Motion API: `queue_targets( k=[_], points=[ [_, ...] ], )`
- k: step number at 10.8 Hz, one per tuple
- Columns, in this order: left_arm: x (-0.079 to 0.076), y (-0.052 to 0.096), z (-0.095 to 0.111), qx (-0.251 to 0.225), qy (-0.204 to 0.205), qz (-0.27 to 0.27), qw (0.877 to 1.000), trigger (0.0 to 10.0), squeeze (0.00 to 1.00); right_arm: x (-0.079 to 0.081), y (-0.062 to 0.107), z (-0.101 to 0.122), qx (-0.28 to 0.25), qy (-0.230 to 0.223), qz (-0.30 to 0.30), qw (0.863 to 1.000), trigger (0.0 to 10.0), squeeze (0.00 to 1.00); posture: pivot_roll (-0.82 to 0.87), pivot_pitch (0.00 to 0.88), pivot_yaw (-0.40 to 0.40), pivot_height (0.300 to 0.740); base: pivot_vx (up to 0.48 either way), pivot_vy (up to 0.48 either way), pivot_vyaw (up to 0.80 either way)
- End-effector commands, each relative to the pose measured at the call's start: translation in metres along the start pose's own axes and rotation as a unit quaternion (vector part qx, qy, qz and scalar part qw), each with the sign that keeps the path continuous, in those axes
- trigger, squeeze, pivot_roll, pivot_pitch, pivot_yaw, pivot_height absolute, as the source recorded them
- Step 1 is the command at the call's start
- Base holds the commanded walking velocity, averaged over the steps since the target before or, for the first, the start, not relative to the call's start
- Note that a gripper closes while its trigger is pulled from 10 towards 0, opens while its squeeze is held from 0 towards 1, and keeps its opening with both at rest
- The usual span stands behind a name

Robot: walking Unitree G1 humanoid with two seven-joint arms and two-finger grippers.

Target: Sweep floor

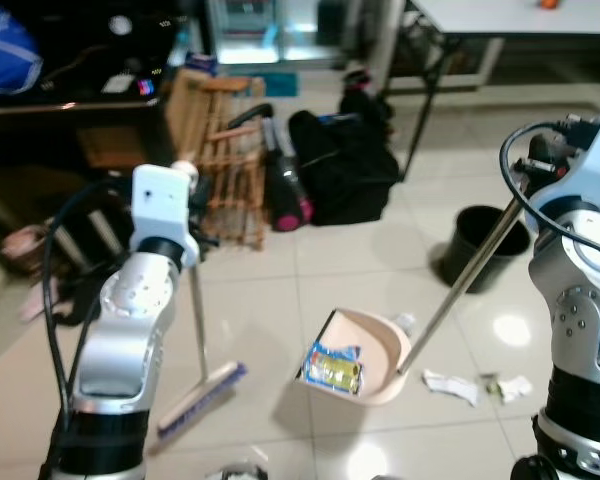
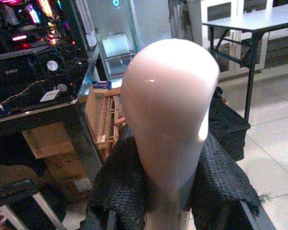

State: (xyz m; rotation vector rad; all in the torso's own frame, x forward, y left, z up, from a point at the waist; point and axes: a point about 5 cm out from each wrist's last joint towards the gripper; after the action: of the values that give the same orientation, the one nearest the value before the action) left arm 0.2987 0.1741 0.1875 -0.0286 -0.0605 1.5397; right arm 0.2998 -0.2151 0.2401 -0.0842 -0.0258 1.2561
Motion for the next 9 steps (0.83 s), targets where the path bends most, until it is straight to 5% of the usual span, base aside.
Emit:
queue_targets(
  k=[1, 9],
  points=[
    [-0.0007, -0.0012, 0.0121, -0.025, -0.007, 0.0, 1.0, 10.0, 0.0, 0.0012, -0.0004, 0.0111, -0.021, -0.007, 0.004, 1.0, 10.0, 0.0, 0.01, 0.077, 0.014, 0.74, 0.398, 0.0, 0.0],
    [0.0019, -0.0009, 0.0156, -0.035, -0.017, 0.004, 0.999, 10.0, 0.0, 0.0046, -0.0047, 0.0205, -0.05, -0.049, 0.005, 0.998, 10.0, 0.0, 0.03, 0.046, 0.015, 0.74, 0.422, 0.0, 0.0]
  ],
)
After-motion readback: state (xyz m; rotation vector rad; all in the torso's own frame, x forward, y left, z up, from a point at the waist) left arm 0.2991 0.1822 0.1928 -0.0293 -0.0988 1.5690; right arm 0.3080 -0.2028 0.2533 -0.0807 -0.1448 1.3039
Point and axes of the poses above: a point about 5 cm out from each wrist's last joint towards the gripper, its own y axis pointing back from the gripper into the wrist, its own z axis along the axis of the wrist's last joint, x = y × z, and after that the axes turned 9 degrees about y, right-handed
